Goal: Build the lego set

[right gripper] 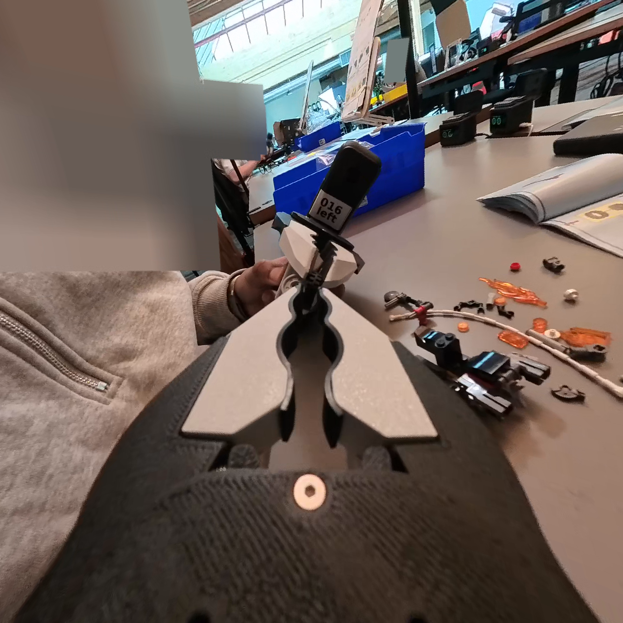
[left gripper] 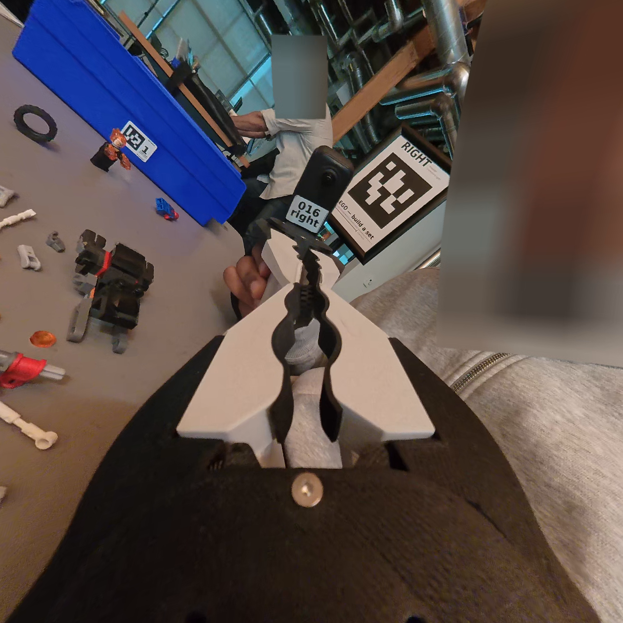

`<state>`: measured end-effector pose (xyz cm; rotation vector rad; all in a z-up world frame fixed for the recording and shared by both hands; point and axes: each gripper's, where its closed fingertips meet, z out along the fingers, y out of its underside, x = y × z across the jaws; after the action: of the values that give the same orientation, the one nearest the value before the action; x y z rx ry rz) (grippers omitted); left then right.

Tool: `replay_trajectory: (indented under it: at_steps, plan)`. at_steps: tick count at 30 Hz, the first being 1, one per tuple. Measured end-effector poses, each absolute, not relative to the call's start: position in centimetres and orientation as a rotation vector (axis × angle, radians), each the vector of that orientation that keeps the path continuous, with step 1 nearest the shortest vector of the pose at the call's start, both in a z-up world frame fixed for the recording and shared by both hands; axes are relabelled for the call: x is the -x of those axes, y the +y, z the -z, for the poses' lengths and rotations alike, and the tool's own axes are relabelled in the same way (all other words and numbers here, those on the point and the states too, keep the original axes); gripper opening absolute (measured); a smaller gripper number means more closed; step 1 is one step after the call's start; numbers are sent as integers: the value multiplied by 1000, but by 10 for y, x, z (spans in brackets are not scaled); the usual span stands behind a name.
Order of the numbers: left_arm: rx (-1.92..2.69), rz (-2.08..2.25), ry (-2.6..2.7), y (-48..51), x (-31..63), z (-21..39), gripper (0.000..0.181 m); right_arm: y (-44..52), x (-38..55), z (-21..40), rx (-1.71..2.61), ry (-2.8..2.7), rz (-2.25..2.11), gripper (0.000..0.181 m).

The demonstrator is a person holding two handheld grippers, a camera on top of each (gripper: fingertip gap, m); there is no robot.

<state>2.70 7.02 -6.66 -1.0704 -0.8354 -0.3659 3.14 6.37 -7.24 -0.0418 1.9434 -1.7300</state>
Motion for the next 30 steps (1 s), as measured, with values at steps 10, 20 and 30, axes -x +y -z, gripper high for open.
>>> replay_trajectory:
  at_steps: [10,20,30]
  plan:
    - [1148,373,-1087,76,-8,102,4,69,-12,106,-8,2208,1549,4]
    - [1413,294,-1377,74,-1,154,5,90,14,118,-12,2401,1574,5]
    - [1493,158,-1411,56,-3,156,17,91,13,117,3,2430,1590,13]
